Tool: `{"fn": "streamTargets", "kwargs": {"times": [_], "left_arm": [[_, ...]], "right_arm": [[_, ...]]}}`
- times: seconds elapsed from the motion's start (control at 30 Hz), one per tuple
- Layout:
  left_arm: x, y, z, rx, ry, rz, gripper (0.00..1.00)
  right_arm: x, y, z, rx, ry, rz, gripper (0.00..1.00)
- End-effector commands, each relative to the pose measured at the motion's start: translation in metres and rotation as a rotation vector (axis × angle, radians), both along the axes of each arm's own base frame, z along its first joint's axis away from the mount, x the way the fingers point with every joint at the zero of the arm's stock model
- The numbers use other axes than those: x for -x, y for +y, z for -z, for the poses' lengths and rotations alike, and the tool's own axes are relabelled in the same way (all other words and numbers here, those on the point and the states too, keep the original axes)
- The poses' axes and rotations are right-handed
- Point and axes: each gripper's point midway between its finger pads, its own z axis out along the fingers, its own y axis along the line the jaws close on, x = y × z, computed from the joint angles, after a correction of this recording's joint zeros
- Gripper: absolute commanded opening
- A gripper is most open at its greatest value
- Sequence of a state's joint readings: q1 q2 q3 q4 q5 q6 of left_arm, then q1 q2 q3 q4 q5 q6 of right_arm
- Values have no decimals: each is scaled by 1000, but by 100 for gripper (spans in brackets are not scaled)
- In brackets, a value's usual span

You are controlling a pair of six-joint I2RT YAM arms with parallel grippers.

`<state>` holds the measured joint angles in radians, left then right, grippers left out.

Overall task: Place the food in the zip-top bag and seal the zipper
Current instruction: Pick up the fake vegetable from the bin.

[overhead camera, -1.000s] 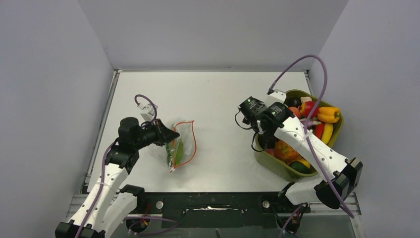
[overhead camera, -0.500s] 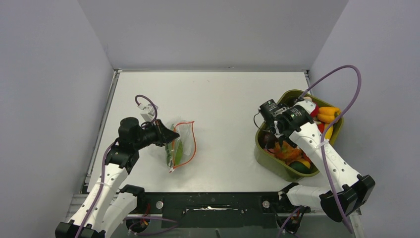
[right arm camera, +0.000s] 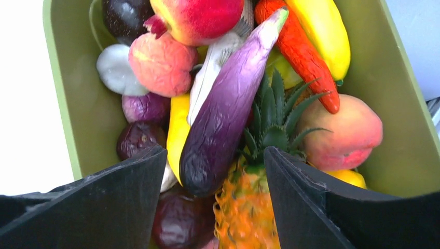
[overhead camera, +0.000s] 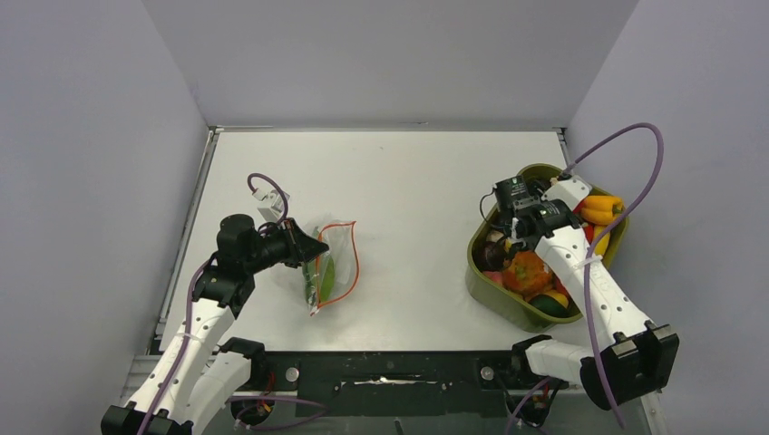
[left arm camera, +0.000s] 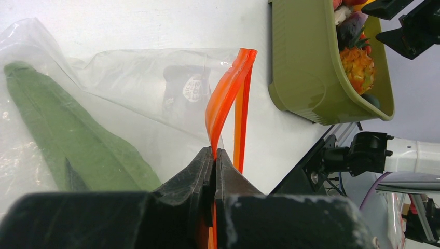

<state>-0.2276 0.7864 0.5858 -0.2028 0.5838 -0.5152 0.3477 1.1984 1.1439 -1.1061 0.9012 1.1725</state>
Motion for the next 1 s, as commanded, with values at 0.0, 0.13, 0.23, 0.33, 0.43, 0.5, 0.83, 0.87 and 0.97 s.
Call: {"fn": "streamTargets", "kwargs": {"times": [0.0, 0.13, 0.23, 0.33, 0.43, 0.5, 0.83, 0.87, 0.97], "left_arm": [[-5, -3, -28, 18, -94, 13, 0], [-4, -3, -29, 18, -94, 14, 0], [-4, -2, -29, 17, -98, 10, 0], [-5, -2, -30, 17, -101, 6, 0], [-5, -2, -28, 16, -96, 8, 0], [-5, -2, -28, 16, -92, 10, 0], [-6, -2, -27, 15, -92, 9, 0], [-6, -2, -27, 14, -90, 9, 0], [-6, -2, -26, 14, -89, 10, 0]], "right_arm": [[-32, -9, -15, -28, -159, -13, 68], [-42, -17, -2, -52, -156, 7, 63], [-41, -26, 11, -51, -135, 56, 62], [-42, -30, 25, -84, -119, 67, 60], [-43, -31, 33, -108, -131, 68, 60], [-43, -33, 37, -114, -133, 71, 59], [-37, -39, 51, -148, -109, 114, 53], [-36, -40, 51, -147, -108, 117, 51], [-35, -40, 48, -145, -115, 116, 43]]}}
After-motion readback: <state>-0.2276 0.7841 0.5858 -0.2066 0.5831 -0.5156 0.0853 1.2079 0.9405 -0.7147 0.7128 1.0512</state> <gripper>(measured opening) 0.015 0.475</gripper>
